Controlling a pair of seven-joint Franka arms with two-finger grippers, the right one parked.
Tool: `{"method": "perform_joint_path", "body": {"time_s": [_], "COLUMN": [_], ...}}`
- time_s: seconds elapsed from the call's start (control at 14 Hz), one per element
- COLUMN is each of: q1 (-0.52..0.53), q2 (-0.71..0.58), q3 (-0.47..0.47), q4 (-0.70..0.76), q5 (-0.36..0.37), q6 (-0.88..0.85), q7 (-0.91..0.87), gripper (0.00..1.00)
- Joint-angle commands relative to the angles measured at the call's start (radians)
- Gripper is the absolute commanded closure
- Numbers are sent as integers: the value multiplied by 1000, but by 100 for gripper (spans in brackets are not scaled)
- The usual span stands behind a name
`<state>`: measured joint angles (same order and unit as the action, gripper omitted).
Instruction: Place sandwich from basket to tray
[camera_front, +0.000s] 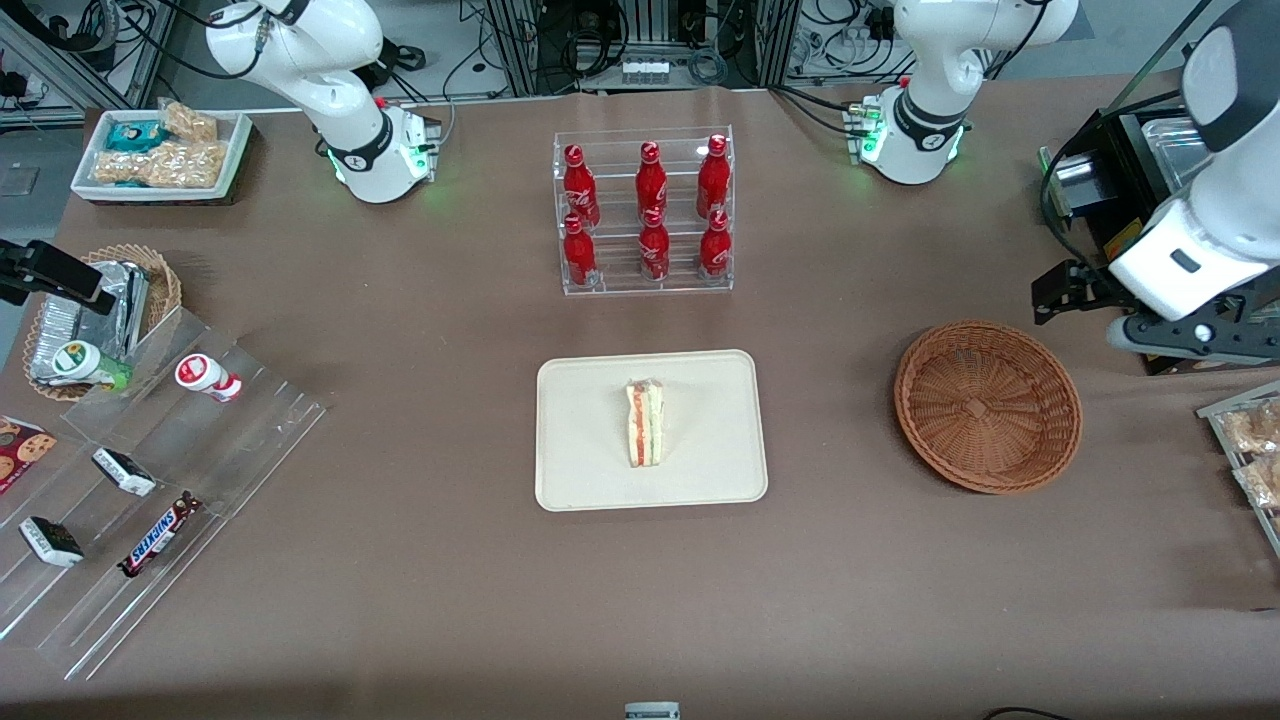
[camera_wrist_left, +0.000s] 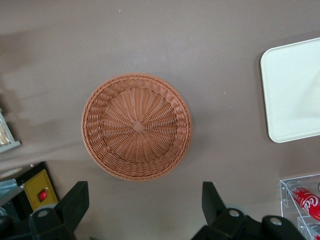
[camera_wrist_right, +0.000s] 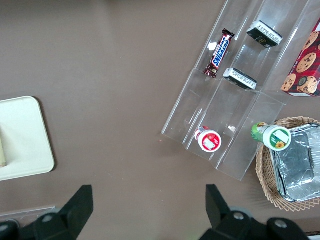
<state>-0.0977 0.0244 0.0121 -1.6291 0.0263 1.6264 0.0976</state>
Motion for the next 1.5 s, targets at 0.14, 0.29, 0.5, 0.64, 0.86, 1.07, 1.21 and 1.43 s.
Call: {"method": "perform_joint_path", "body": {"time_s": [0.14, 0.29, 0.5, 0.64, 0.86, 1.07, 1.21, 1.43], "q1": [32, 82, 90, 84, 82, 82, 82, 81], "q2": [16, 17, 39, 29, 26, 25, 26, 25], "q3": [-21, -75, -81, -86, -86, -86, -84, -86], "q4": [37, 31, 34, 29, 31, 29, 28, 28], "q5": [-16, -16, -17, -35, -37, -36, -36, -34], "q6": [-40, -68, -65, -69, -72, -74, -74, -83], "q7": [31, 31, 25, 21, 21, 22, 27, 27], "gripper": [0, 0, 0, 0, 0, 0, 0, 0]}}
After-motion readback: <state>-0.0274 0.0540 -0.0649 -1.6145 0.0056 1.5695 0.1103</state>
